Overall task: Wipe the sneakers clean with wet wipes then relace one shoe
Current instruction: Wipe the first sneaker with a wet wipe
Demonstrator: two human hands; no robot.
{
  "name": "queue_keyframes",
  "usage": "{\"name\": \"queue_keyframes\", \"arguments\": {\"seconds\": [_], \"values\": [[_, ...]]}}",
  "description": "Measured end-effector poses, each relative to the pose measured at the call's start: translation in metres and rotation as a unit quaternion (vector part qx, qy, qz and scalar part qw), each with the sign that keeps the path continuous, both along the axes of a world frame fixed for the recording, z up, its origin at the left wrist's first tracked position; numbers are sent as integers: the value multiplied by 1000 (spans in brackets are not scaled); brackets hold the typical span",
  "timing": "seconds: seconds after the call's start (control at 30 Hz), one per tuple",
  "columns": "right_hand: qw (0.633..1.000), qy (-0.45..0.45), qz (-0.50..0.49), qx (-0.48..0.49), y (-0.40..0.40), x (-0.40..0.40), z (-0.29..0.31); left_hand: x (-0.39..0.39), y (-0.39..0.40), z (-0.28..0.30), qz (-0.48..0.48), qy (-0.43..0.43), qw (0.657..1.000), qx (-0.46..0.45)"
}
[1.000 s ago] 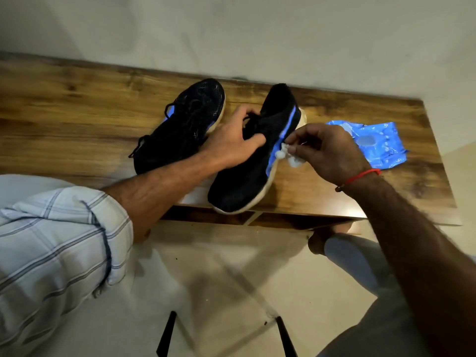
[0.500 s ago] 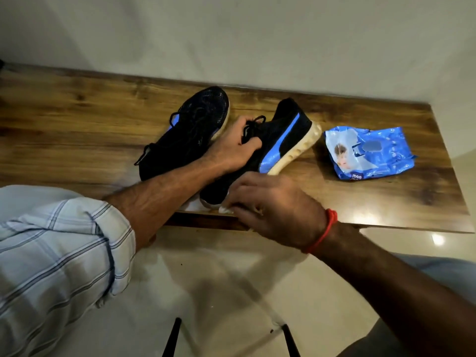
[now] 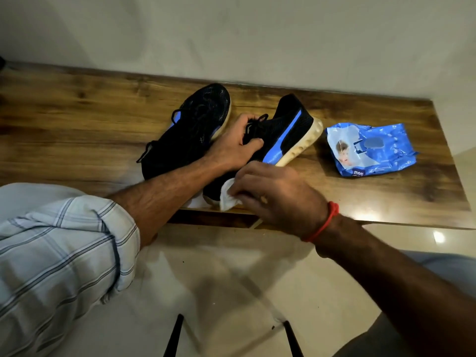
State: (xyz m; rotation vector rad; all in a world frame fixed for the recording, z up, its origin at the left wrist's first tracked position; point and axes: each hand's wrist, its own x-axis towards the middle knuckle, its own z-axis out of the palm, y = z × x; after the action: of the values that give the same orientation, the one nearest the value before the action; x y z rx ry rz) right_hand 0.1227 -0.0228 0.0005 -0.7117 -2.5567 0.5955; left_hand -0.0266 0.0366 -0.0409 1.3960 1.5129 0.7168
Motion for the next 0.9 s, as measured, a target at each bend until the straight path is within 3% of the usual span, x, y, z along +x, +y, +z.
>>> {"name": "queue_keyframes", "arguments": {"seconds": [0.17, 0.3, 0.4, 0.57, 0.8, 0.9], "values": [[993, -16, -115, 12, 33, 30, -1, 1, -2, 4, 8, 11, 1000, -13], [999, 11, -39, 18, -3, -4, 1, 1, -2, 4, 10, -3, 1000, -9], [999, -19, 25, 9, -17, -18, -1, -1, 0, 3, 7, -4, 1000, -16], [991, -50, -119, 24, 30, 26, 6, -3, 1, 6, -9, 7, 1000, -18], [999, -25, 24, 4, -28, -22, -3, -1, 2, 0, 5, -1, 1000, -11], [998, -54, -24, 27, -1, -1, 2, -2, 3, 3, -5, -4, 1000, -13]]}}
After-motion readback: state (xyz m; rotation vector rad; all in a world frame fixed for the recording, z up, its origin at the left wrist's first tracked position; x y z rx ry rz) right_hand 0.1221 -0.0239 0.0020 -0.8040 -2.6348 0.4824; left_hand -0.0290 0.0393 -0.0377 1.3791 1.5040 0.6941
